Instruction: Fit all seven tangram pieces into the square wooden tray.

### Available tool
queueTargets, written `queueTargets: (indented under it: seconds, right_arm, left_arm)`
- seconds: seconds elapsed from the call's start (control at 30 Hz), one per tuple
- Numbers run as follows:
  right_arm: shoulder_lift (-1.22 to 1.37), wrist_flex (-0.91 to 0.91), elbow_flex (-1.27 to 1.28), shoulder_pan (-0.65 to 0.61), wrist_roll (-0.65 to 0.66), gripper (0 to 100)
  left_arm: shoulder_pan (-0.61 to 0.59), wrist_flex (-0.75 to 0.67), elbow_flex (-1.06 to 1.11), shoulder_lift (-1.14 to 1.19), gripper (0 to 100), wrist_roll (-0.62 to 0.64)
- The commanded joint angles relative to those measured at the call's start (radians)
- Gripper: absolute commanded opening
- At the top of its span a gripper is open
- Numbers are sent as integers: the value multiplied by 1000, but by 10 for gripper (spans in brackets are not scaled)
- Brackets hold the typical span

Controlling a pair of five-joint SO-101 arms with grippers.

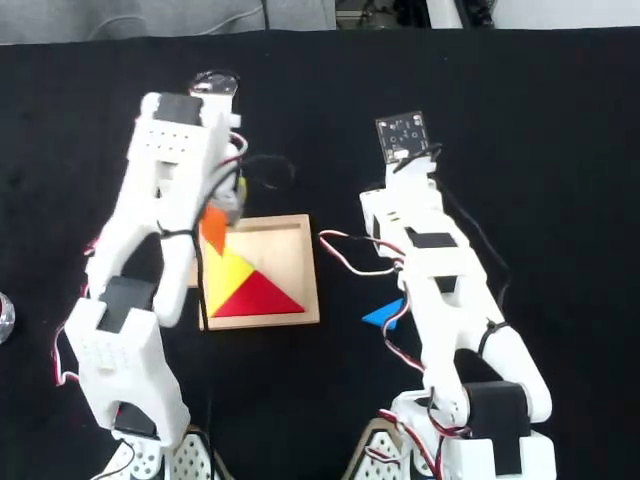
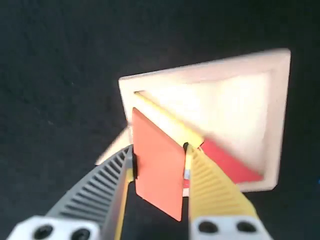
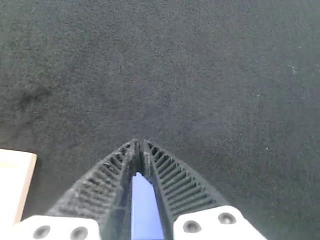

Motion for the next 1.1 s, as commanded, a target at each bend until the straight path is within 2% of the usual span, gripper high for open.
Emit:
queueTargets:
  seconds: [0.0,0.2,0.37,0.6,0.77,1.07]
  right_arm:
    - [-48,-21,-7,28,5,11]
    - [-48,-23,-12,55,-61,11]
    - [-48,-23,-12,51,-58,11]
    - [-48,-23,-12,51,-58,11]
    - [-48,-23,-12,51,-58,11]
    - [-48,-23,-12,51,-58,11]
  left_arm:
    - [77,-81,94,-83,30,222]
    - [223,-354,432,-232,30,345]
    - [242,-615,622,-350,29,359]
    - [280,-634,651,-344,29,365]
    - [300,-637,653,-288,29,434]
    - [303,-637,653,-230,30,434]
